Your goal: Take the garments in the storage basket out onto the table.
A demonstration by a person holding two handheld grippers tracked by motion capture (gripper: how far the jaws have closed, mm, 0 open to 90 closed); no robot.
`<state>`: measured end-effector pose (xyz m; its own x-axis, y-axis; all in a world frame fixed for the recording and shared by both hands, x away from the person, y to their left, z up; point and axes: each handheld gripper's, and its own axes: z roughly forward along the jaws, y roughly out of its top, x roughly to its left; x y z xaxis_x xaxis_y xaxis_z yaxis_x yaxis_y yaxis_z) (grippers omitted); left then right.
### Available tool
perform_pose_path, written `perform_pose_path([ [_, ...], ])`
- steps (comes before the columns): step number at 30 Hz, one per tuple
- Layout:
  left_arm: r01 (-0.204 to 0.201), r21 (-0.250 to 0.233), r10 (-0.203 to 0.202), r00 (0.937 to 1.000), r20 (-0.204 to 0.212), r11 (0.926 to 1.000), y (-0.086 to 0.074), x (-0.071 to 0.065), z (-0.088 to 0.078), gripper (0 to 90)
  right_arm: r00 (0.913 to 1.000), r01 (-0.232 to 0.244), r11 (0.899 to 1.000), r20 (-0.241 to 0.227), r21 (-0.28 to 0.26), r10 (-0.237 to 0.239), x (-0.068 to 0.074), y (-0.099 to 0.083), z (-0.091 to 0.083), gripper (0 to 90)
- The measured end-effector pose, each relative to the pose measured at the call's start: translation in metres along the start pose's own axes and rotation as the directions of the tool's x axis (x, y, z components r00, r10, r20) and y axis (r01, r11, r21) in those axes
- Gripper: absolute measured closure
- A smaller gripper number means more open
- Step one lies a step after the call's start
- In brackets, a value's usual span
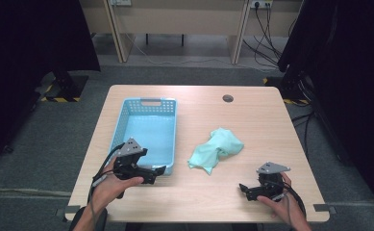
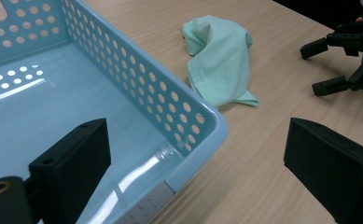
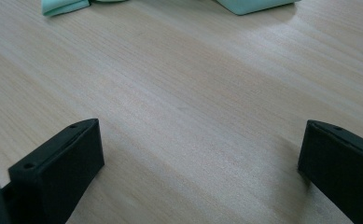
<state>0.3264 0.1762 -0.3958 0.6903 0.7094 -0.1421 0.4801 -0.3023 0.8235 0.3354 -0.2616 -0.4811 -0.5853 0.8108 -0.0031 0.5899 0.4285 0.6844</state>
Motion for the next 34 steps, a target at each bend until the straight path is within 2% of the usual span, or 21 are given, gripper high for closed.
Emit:
perform_pose_path([
  [15, -0.015, 0.006, 0.015, 0.9998, 0.009, 0.9999, -0.013, -0.012, -0.006, 6.5, 1.0, -0.001, 1.0, 0.0, 0.0, 0.001, 0.0, 0.0, 0.0, 0.3],
  [23, -0.022, 0.011, 0.022, 0.9997, -0.008, 0.9997, -0.019, -0.014, -0.007, 6.5, 1.0, 0.001, 1.0, 0.0, 0.0, -0.001, 0.0, 0.0, 0.0, 0.3],
  [34, -0.015, 0.01, 0.015, 0.9998, -0.009, 0.9998, -0.023, -0.013, -0.009, 6.5, 1.0, -0.001, 1.0, 0.0, 0.0, 0.001, 0.0, 0.0, 0.0, 0.3],
])
